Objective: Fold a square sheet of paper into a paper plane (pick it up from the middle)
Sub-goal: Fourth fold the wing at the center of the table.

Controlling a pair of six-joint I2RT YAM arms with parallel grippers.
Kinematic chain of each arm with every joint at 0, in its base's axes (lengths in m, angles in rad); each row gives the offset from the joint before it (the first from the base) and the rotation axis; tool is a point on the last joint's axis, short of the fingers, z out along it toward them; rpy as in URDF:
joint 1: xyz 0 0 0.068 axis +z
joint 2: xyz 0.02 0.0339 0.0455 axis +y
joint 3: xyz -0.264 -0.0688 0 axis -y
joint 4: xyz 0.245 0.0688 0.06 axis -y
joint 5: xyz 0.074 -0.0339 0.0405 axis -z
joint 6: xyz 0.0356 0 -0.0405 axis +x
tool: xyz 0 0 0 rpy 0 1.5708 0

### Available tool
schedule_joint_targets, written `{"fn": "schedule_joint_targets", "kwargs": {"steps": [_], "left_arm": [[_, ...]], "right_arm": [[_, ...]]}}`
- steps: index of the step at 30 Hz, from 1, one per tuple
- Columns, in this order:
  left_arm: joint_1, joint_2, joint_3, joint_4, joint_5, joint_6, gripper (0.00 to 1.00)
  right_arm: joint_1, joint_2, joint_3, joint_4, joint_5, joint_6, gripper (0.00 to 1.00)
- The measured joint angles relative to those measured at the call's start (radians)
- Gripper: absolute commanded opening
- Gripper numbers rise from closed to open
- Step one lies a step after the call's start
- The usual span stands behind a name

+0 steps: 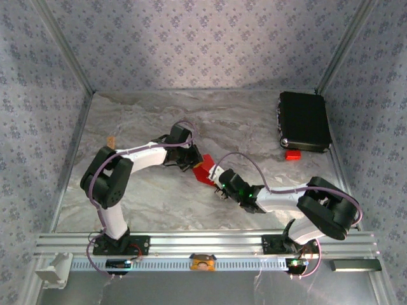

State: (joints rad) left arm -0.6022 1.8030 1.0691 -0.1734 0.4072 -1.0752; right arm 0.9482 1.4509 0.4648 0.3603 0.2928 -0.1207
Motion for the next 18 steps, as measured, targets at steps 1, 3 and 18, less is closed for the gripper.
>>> {"fn": "schedule_joint_targets", "kwargs": {"steps": [1,3,18], "left_arm": [[0.000,0.000,0.000,0.000,0.000,0.000,0.08],[0.000,0.000,0.000,-0.001,0.000,0.000,0.08],[0.000,0.000,0.000,-0.003,0.000,0.000,0.08]], "right_arm": [[0.000,0.000,0.001,0.000,0.000,0.000,0.15],[0.000,0.000,0.002,-0.001,0.000,0.000,0.15],[0.000,0.014,0.011,-0.024,0.000,0.000,0.14]]}}
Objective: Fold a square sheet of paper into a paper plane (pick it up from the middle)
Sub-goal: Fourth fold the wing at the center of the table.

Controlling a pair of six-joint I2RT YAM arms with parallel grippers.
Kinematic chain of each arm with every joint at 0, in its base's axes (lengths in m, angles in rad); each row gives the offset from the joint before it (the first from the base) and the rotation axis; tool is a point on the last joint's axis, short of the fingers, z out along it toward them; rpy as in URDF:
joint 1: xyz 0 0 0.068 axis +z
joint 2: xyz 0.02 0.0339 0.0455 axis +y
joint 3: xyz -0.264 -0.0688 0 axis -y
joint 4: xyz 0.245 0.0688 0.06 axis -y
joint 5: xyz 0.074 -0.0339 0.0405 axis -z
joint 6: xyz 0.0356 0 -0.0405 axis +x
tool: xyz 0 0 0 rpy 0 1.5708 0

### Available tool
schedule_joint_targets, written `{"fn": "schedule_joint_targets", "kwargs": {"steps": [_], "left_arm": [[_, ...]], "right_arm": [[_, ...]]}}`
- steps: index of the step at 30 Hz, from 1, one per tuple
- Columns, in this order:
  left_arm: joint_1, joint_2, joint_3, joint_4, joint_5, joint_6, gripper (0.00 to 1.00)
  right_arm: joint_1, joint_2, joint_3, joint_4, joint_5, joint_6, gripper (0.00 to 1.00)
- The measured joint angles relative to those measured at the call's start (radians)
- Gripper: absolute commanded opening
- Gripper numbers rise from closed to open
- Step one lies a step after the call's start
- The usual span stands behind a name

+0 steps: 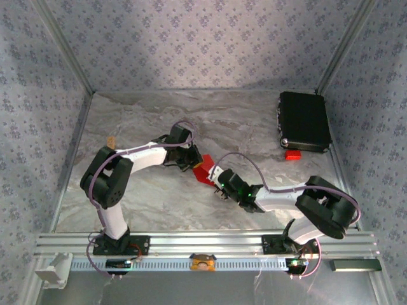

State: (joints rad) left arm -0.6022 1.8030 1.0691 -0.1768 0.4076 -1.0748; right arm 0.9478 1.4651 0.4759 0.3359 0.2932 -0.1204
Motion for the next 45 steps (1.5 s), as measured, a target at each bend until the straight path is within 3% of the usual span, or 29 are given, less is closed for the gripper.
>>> {"fn": "schedule_joint_targets", "kwargs": {"steps": [6,11,18,23,28,38,45], "left_arm": [[0.000,0.000,0.000,0.000,0.000,0.000,0.08],[0.000,0.000,0.000,0.000,0.000,0.001,0.14],[0.005,-0.014,0.000,-0.026,-0.019,0.019,0.48],[0.021,-0.088,-0.015,-0.050,-0.065,0.018,0.56],[0.034,-0.151,-0.044,-0.046,-0.091,0.016,0.51],[0.029,-0.118,-0.058,0.017,-0.051,0.019,0.19],[0.003,-0.023,-0.043,0.031,-0.009,0.027,0.12]], "right_arm": [[0.000,0.000,0.000,-0.001,0.000,0.003,0.06],[-0.001,0.003,0.006,-0.006,-0.002,0.020,0.01],[-0.038,0.044,0.037,-0.015,-0.074,0.113,0.00],[-0.103,0.069,0.045,-0.004,-0.188,0.220,0.00],[-0.178,0.092,0.045,0.022,-0.326,0.330,0.00],[-0.299,0.135,0.045,0.100,-0.581,0.523,0.00],[-0.343,0.177,0.049,0.123,-0.694,0.602,0.00]]}}
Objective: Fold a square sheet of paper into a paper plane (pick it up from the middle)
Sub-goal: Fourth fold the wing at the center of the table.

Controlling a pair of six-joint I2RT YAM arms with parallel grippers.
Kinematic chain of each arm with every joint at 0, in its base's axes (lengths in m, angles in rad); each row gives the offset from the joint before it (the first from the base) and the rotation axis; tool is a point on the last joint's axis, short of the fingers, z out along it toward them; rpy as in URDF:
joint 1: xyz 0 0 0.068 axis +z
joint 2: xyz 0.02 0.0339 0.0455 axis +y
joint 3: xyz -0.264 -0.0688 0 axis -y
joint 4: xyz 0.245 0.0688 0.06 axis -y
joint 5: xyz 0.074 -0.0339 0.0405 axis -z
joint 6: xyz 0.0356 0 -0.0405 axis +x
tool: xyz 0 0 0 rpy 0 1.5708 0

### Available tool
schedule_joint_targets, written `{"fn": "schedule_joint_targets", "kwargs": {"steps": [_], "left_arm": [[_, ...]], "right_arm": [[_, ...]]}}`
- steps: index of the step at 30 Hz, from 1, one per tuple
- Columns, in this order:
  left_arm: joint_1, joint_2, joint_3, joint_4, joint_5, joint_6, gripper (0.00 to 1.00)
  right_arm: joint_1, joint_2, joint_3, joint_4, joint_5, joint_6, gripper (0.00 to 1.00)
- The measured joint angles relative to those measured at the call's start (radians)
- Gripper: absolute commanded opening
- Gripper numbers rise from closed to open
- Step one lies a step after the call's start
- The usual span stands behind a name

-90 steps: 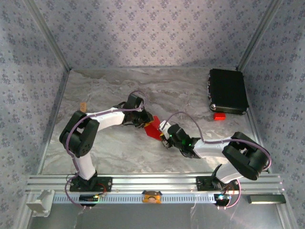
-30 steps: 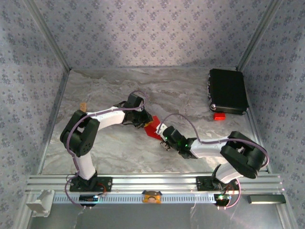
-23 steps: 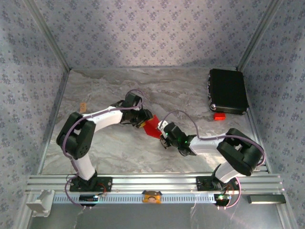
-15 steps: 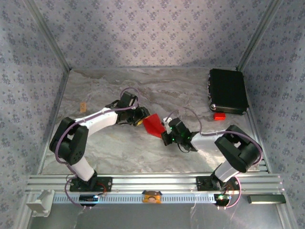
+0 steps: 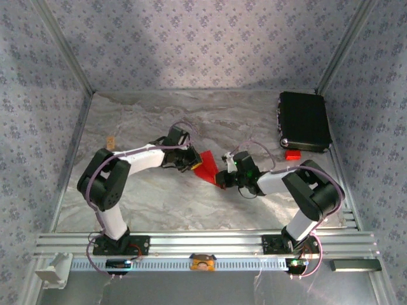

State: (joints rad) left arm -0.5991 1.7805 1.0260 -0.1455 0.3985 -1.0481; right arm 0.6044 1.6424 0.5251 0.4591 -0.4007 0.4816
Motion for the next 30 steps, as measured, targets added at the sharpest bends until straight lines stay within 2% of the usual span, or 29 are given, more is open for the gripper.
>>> {"fn": "schedule_joint_targets", "kwargs": {"steps": [20,30], "left_arm": [[-0.013,0.058,0.012,-0.010,-0.008,0.007,0.08],[-0.013,0.083,0.012,-0.015,-0.029,0.019,0.06]], "right_arm": [[-0.107,0.093,0.054,0.028,-0.250,0.149,0.00],[-0.131,0.120,0.069,0.031,-0.311,0.187,0.00]]}}
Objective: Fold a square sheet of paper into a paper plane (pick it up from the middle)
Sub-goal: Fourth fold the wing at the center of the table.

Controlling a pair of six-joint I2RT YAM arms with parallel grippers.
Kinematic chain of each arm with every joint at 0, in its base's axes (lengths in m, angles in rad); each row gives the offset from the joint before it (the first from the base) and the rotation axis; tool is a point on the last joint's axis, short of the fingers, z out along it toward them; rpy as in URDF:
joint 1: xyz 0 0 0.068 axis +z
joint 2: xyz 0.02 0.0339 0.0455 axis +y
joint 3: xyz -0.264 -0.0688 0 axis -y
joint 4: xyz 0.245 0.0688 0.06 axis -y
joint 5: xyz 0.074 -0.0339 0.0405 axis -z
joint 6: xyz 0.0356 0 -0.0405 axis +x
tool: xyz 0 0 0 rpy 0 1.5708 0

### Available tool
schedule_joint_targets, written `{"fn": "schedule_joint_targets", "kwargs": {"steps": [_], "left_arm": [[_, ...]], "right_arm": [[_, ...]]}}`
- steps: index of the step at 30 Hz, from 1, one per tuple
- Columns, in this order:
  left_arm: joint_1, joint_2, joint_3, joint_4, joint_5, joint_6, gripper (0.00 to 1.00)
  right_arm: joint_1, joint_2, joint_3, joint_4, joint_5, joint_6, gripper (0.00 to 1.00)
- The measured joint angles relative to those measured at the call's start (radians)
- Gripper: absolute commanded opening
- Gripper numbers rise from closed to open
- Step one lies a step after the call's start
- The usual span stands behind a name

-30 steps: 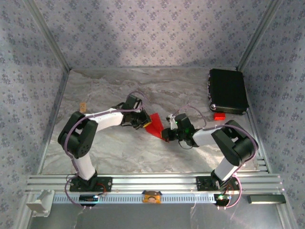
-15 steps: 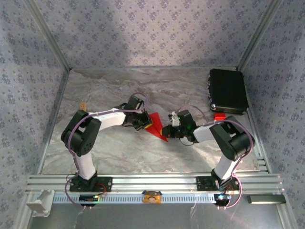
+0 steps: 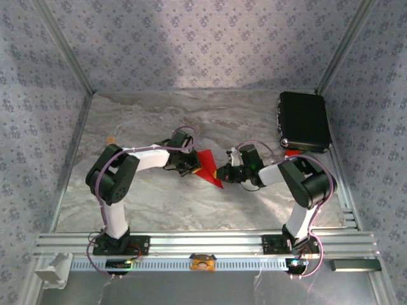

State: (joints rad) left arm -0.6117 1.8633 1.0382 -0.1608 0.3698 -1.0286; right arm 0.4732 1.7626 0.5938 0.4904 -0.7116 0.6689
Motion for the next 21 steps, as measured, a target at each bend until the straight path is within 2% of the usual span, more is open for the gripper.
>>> {"fn": "schedule_joint_targets", "kwargs": {"steps": [21], "left_arm": [[0.001,0.000,0.000,0.000,-0.001,0.018,0.07]], "right_arm": [[-0.044,0.065,0.030,0.014,-0.110,0.074,0.00]]}}
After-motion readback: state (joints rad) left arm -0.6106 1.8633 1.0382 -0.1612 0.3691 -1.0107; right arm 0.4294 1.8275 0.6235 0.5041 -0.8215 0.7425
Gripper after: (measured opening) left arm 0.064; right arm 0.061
